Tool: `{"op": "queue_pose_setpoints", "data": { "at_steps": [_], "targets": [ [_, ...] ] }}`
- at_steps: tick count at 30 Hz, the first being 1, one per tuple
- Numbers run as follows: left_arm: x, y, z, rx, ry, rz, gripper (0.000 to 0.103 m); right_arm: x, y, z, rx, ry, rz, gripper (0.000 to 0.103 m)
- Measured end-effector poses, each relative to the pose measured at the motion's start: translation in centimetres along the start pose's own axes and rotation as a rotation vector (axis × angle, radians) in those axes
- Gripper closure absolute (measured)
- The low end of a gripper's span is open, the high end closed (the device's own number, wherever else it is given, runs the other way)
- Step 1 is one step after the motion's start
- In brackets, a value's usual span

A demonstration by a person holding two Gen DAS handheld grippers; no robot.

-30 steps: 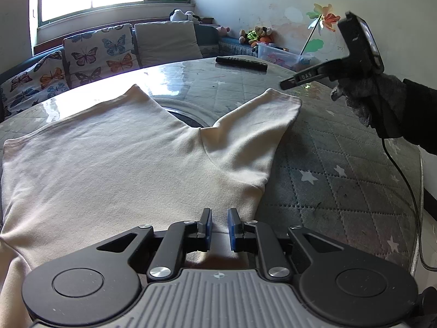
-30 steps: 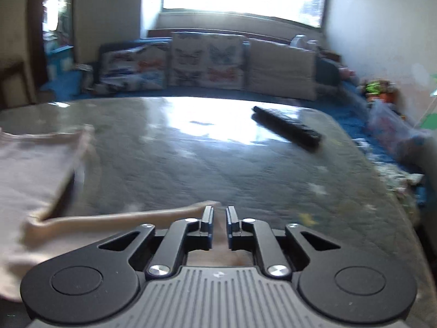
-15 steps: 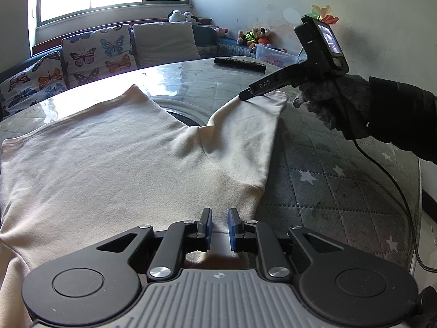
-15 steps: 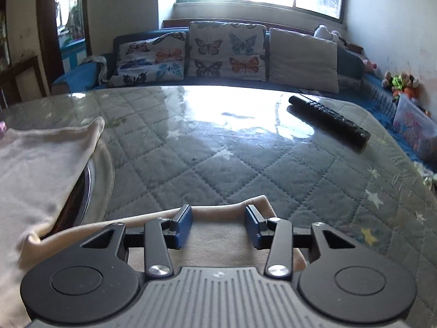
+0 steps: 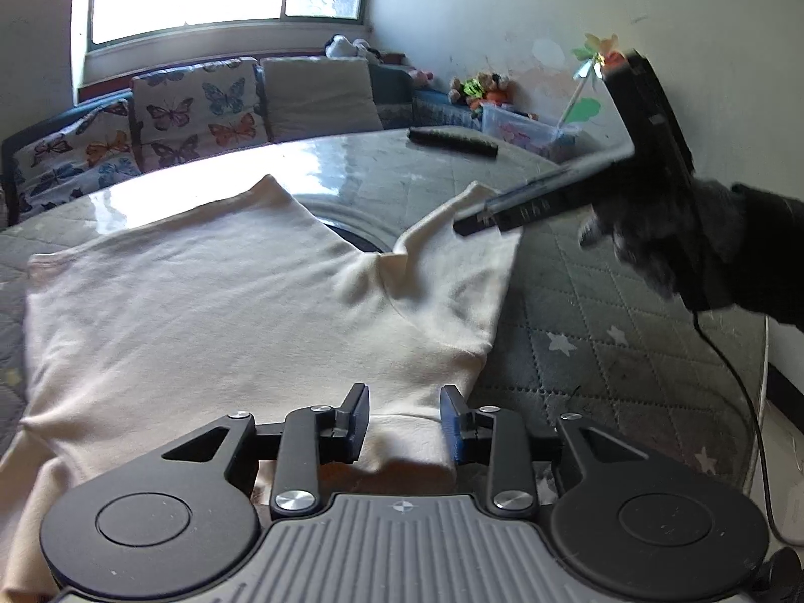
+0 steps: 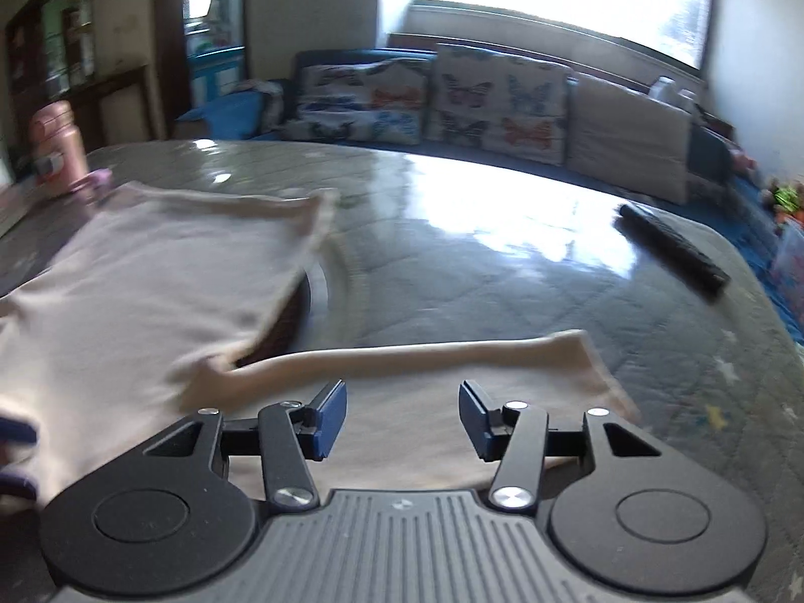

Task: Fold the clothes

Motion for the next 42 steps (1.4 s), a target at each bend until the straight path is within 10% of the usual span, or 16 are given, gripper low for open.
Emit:
{"op": "queue_pose_setpoints", "data": {
  "at_steps": [7,17,24,31,39,42],
  "targets": [
    [-4.6,-4.6,1.5,-0.114,0.049,-0.176,0.064,-1.7,-7.8,-0.7,-0.109,0.028,-0.163,0.047],
    [-10.1,-14.6,4.8,-0.296,0.055,-0.698,0.06,-1.4,-17.6,-0.2,-0.274,0.012,-0.343,0.044],
    [-10.2,-16.5,5.9,-0.307,0.018,-0.752,0.061,-1.1,-19.6,0.3,-0.315,-0.007,-0.38,0.043],
    [-10.4,-18.3,7.0,-0.319,-0.018,-0.803,0.099,-1.0,-19.7,0.9,-0.328,-0.028,-0.39,0.043],
    [-16.3,-20.0,5.7,-0.373,0.202,-0.864,0.1,-0.8,-19.8,1.3,-0.337,-0.049,-0.396,0.043],
    [-16.8,-21.2,7.2,-0.419,0.163,-0.873,0.1,-0.8,-19.8,1.4,-0.339,-0.056,-0.401,0.043]
  ]
}}
Point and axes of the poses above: each gripper's, at about its wrist camera, not at the fingertips, and x roughly the way its jaws point, y to its right, z to its underside, the point moved 6 cm from there along x, roughly the way its jaws point, and after that the axes turned 1 degree about x, right-handed, at the moved point
